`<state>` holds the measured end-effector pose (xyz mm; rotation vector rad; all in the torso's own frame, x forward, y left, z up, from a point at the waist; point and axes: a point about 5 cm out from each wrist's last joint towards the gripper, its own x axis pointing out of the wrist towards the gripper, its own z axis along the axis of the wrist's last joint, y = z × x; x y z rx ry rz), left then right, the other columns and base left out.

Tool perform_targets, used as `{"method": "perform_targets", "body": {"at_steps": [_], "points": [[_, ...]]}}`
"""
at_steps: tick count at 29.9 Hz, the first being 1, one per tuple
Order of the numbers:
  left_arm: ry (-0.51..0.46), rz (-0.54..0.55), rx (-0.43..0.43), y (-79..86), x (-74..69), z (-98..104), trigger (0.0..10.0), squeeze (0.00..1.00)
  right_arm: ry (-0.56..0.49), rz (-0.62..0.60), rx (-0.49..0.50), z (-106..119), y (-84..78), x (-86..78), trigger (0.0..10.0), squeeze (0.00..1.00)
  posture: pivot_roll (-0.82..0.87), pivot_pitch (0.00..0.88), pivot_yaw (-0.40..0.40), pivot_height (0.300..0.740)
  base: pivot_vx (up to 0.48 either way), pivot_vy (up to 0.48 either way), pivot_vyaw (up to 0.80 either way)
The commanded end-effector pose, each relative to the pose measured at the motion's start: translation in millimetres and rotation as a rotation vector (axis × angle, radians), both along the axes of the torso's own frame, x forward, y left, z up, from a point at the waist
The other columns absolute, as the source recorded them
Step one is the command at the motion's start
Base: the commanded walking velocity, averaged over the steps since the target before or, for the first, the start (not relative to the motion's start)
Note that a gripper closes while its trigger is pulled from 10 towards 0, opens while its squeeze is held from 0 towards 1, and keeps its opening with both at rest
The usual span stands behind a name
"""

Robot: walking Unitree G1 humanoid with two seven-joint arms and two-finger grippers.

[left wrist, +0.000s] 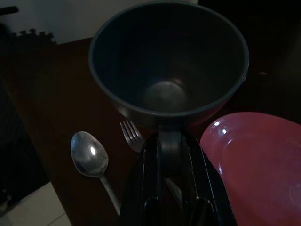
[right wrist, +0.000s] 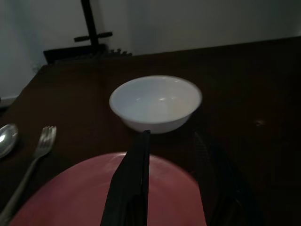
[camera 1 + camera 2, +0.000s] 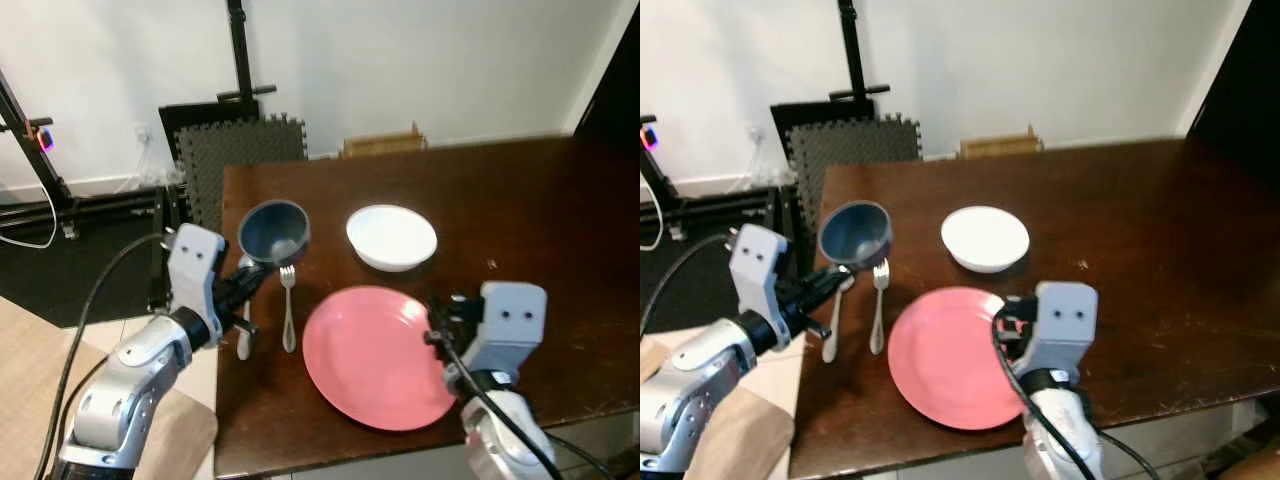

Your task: Setting the table

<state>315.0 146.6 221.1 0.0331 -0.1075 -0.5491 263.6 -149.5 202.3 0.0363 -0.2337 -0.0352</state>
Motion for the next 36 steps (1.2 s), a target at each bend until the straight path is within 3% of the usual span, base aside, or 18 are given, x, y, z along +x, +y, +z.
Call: {"method": "perform_targets", "body": {"at_steps": [1, 12, 21, 28, 36], "points": [[0.009, 0.006, 0.005, 3.3, -1.3, -3.5, 10.0, 0.00, 0.011, 0.003, -0.001, -2.9, 1.7, -1.2, 10.0, 0.00, 0.01, 0.084, 0.047, 0.740, 0.000, 0.000, 0.00], [-0.007, -0.010, 0.015, -0.5, -2.7, -2.9, 10.0, 0.00, 0.008, 0.004, -0.002, -2.6, 1.9, -1.1, 10.0, 0.00, 0.01, 0.083, 0.047, 0.740, 0.000, 0.000, 0.00], [-0.009, -0.013, 0.012, -4.3, -2.1, -3.2, 10.0, 0.00, 0.008, 0.003, -0.003, -2.5, 1.9, -1.7, 10.0, 0.00, 0.00, 0.085, 0.047, 0.740, 0.000, -0.135, 0.00], [-0.010, -0.010, 0.012, -3.0, -1.4, -3.1, 10.0, 0.00, 0.009, 0.002, -0.004, -2.5, 1.3, -2.0, 10.0, 0.00, 0.00, 0.086, 0.046, 0.740, 0.000, -0.478, 0.00], [-0.005, 0.001, 0.006, -0.7, -1.7, -3.7, 10.0, 0.00, 0.011, 0.006, -0.006, -2.9, 1.7, -1.8, 10.0, 0.00, 0.01, 0.083, 0.043, 0.740, 0.000, 0.000, 0.00]]}}
